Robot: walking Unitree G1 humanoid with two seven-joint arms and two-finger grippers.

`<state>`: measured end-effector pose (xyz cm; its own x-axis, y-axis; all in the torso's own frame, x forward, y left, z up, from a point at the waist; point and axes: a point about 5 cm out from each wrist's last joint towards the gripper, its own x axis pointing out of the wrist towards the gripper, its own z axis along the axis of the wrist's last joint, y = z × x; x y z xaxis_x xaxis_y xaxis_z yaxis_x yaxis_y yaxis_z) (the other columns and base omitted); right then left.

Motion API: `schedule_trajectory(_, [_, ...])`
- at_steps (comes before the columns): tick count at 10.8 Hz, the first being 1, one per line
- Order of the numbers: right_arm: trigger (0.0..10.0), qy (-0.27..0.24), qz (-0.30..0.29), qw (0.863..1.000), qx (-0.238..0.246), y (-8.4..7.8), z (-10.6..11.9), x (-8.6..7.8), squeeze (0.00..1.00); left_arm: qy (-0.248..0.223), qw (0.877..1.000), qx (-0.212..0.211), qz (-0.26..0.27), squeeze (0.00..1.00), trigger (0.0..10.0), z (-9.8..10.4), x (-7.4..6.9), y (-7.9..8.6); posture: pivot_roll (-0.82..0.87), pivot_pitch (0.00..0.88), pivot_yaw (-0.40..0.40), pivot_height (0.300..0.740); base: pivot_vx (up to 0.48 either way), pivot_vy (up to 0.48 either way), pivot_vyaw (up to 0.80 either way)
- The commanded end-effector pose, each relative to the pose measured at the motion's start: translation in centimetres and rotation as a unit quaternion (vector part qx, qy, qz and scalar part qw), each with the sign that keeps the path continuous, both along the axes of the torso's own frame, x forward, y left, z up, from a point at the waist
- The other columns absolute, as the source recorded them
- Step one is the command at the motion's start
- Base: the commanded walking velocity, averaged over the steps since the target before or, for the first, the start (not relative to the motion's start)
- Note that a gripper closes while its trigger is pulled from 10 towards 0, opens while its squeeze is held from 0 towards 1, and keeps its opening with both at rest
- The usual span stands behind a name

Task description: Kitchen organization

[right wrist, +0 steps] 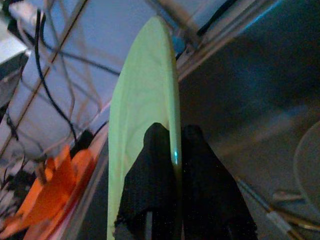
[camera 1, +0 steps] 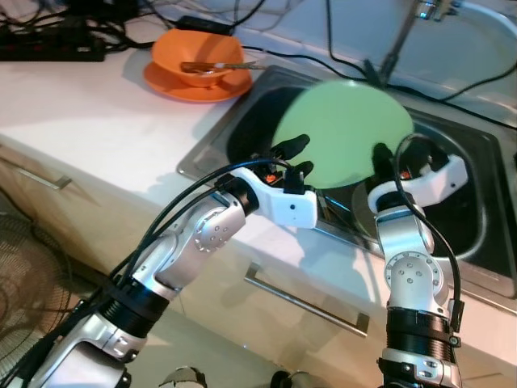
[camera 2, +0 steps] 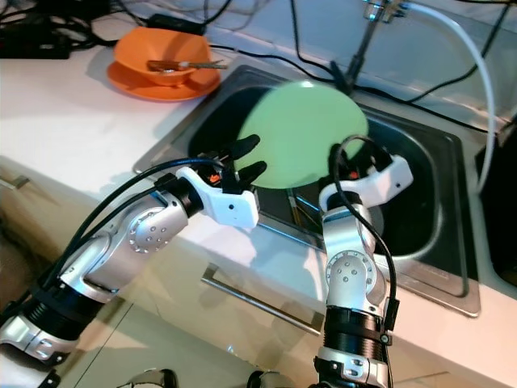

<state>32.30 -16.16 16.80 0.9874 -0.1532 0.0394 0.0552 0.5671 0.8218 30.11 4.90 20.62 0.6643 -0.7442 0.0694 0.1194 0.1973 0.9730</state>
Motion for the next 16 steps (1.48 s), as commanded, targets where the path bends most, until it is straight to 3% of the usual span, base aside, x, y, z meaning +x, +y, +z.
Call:
schedule_trajectory(1, [0.0,-0.027,-0.034,0.999,0.003,-1.1,1.3,0.3,0.00,-0.002,1.000,-0.009,-0.007,0.00,10.0,0.4,-0.1,-0.2,-0.05,0.071,-0.099,0.740,0.000,0.000,0.00])
schedule_trajectory(2, [0.0,-0.023,-0.051,0.998,-0.004,-1.8,1.3,0.5,0.00,0.023,0.999,-0.031,-0.001,0.00,10.0,0.2,0.0,-0.1,-0.05,0.071,-0.098,0.740,0.000,0.000,0.00])
schedule_trajectory(3, [0.0,-0.015,-0.059,0.998,-0.018,-2.1,1.1,0.8,0.00,0.084,0.991,-0.101,0.013,0.00,10.0,-0.1,0.1,0.2,-0.05,0.070,-0.098,0.740,0.000,0.000,0.00])
schedule_trajectory(4, [0.0,-0.008,-0.061,0.998,-0.033,-2.4,0.8,1.0,0.00,0.174,0.964,-0.199,0.038,0.00,10.0,-0.5,0.5,0.8,-0.05,0.069,-0.099,0.740,0.000,0.000,0.00])
schedule_trajectory(5, [0.3,0.004,-0.064,0.997,-0.051,-2.5,0.3,1.3,0.00,0.235,0.937,-0.254,0.045,0.00,10.0,-1.2,0.6,1.1,-0.05,0.069,-0.099,0.740,0.000,0.000,0.00])
schedule_trajectory(6, [10.0,0.011,-0.061,0.995,-0.072,-2.4,0.0,1.6,0.00,0.286,0.903,-0.316,0.052,0.00,10.0,-1.5,0.6,1.4,-0.04,0.068,-0.101,0.740,0.000,0.000,0.00])
schedule_trajectory(7, [10.0,0.020,-0.058,0.992,-0.107,-2.3,-0.5,2.0,0.00,0.363,0.857,-0.360,0.069,0.00,10.0,-2.4,0.6,1.9,-0.04,0.068,-0.101,0.740,0.000,0.000,0.00])
schedule_trajectory(9, [10.0,0.036,-0.049,0.989,-0.138,-2.1,-1.1,2.5,0.00,0.397,0.834,-0.376,0.071,0.00,10.0,-2.8,0.3,2.4,-0.04,0.069,-0.102,0.740,0.000,0.000,0.00])
schedule_trajectory(11, [10.0,0.064,-0.033,0.980,-0.185,-2.0,-2.5,3.5,0.00,0.421,0.823,-0.372,0.086,0.00,10.0,-2.9,-0.3,3.6,-0.03,0.066,-0.110,0.740,0.000,0.000,0.00])
schedule_trajectory(16, [10.0,0.145,-0.011,0.958,-0.246,-2.3,-5.8,4.2,0.00,0.440,0.816,-0.363,0.092,0.00,10.0,-2.9,-0.7,3.5,-0.02,0.061,-0.118,0.740,0.000,0.000,0.00])
